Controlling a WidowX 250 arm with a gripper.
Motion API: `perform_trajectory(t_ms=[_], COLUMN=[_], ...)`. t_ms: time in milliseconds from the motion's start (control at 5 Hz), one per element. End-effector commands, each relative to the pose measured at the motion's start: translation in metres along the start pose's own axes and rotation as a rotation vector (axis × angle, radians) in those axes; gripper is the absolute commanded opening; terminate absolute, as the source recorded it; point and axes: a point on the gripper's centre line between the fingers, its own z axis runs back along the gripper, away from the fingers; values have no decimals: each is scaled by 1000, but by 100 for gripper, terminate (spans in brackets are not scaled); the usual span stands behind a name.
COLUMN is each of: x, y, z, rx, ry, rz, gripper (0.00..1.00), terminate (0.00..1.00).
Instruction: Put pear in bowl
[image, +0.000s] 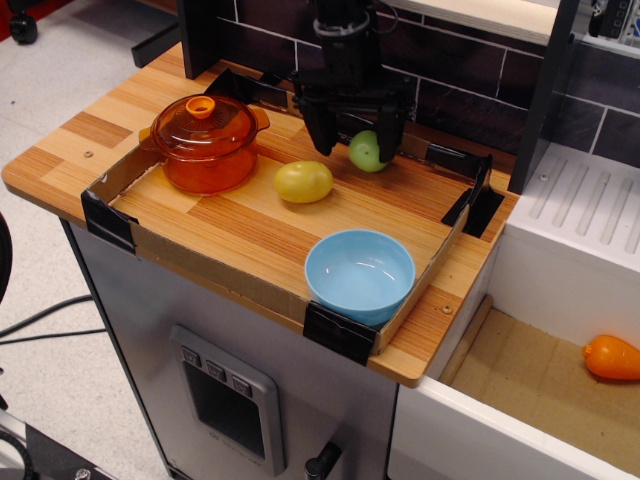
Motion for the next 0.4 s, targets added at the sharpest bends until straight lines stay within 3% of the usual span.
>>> perform_trajectory(t_ms=[0, 200], x=[11, 8], y=[-4, -4], z=[18, 32], rx=[57, 34], ry=[-106, -105], rz=[-10, -11], gripper=[0, 0], terminate=[0, 0])
